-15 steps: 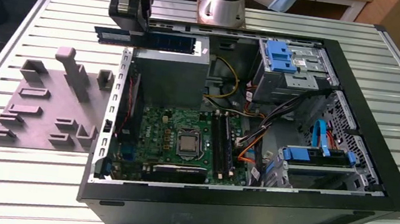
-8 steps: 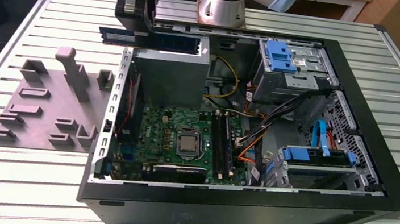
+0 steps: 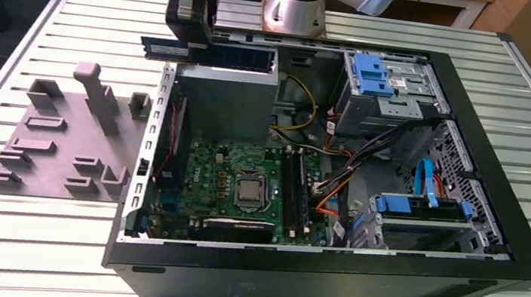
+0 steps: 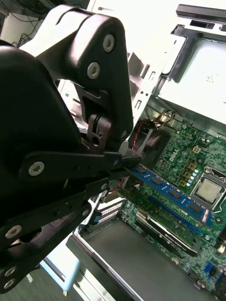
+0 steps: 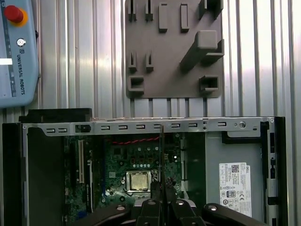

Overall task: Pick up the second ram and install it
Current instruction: 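Pick up the second ram and move it above second insertion slot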

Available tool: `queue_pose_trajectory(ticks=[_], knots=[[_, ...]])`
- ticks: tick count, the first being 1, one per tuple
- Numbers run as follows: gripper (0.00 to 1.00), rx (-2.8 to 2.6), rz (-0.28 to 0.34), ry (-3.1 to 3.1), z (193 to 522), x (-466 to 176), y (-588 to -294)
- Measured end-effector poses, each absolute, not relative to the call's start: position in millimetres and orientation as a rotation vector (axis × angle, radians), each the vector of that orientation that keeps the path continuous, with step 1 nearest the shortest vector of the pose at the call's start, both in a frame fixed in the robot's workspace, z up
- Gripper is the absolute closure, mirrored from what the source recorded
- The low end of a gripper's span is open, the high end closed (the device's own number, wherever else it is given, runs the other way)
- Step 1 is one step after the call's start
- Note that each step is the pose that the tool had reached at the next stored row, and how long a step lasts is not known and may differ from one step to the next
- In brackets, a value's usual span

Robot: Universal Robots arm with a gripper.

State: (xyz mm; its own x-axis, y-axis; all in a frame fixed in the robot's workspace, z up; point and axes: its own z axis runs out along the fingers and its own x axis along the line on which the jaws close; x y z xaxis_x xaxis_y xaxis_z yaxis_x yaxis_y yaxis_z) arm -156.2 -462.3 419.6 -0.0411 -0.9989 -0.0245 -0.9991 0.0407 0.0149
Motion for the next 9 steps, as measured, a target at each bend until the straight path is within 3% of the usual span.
queue_pose_trajectory(ticks=[9], knots=[[0.86,-2.17,0.043,2.261,419.6,-145.6,-462.3]])
